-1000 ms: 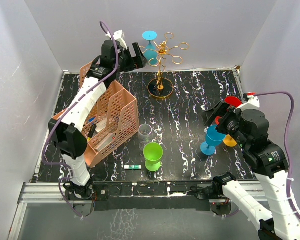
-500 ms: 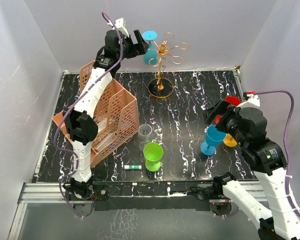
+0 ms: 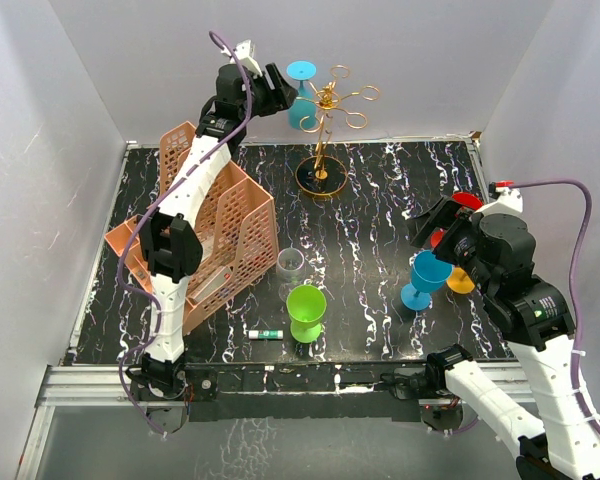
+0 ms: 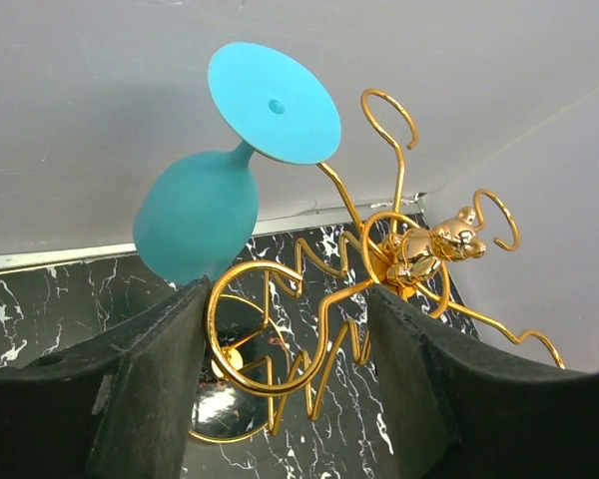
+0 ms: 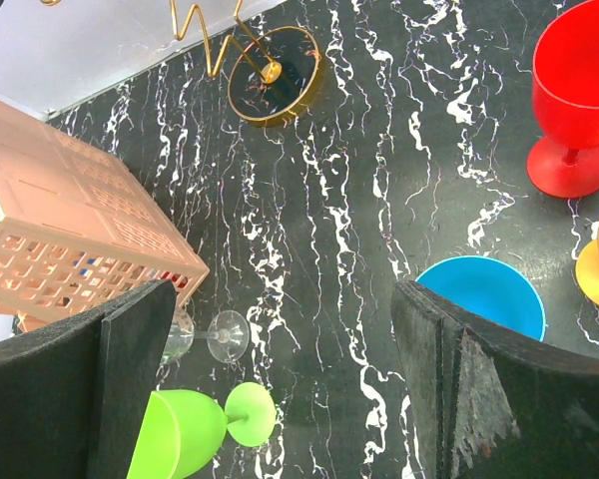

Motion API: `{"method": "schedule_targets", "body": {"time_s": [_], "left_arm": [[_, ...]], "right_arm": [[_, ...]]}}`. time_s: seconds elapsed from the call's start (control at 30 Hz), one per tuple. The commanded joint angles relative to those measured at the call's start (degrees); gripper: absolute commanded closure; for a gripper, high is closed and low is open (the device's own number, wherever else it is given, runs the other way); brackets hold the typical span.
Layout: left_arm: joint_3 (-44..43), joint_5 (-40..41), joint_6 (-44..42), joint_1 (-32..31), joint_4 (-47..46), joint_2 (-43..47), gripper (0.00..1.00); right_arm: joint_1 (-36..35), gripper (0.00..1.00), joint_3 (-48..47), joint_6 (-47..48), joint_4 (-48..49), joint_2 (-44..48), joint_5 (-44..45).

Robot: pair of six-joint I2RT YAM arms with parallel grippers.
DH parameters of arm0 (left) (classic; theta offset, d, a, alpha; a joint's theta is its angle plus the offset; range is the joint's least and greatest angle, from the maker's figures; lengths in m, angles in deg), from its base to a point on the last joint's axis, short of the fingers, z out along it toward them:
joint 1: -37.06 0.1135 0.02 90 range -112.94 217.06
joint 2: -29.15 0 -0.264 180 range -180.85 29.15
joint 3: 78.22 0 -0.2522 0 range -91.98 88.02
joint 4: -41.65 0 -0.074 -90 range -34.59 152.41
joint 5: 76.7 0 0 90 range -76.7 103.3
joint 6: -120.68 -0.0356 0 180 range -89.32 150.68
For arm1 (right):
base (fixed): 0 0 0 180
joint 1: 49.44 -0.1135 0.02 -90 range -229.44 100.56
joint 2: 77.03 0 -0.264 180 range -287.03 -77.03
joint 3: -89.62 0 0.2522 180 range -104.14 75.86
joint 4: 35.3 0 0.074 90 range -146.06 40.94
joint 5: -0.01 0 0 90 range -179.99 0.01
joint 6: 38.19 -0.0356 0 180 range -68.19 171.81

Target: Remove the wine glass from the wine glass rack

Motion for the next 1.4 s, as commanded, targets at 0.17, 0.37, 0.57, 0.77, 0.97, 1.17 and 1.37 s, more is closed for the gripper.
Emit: {"method": "schedule_targets", "body": {"time_s": [0.17,0.37,0.57,0.77,0.97,1.17,1.37], "left_arm": [[-0.47,-2.98,2.82,-0.96,-2.08,2.38,0.46],[1.51,-3.26,4.01,-1.97,-2.66,3.87,0.53],[3.81,-3.08,5.05,-3.02,-2.99,5.83,0.56],[6.48,-3.01,5.81,-4.66,-3.14,8.09,0.58],[12.57,-2.53,7.02,-6.34,-4.59,12.42,0.59],[18.22,-2.53,8.23,-7.54,-5.56,16.60,0.59],[20.34,-2.75,7.78,-8.34,-4.06,19.36,0.58]], "right_arm": [[-0.17,0.02,0.55,-0.90,3.70,1.18,0.44],[-0.21,0.02,1.16,-1.67,3.70,1.40,-0.25],[-0.18,0.02,1.87,-2.37,3.70,1.84,-0.65],[-0.18,0.02,2.31,-3.07,3.68,2.08,-1.36],[-0.21,0.02,3.22,-3.63,3.70,2.43,-1.84],[-0.22,0.02,3.81,-4.44,3.69,2.37,-2.84],[-0.17,0.02,3.90,-4.90,3.76,2.02,-3.31]]}}
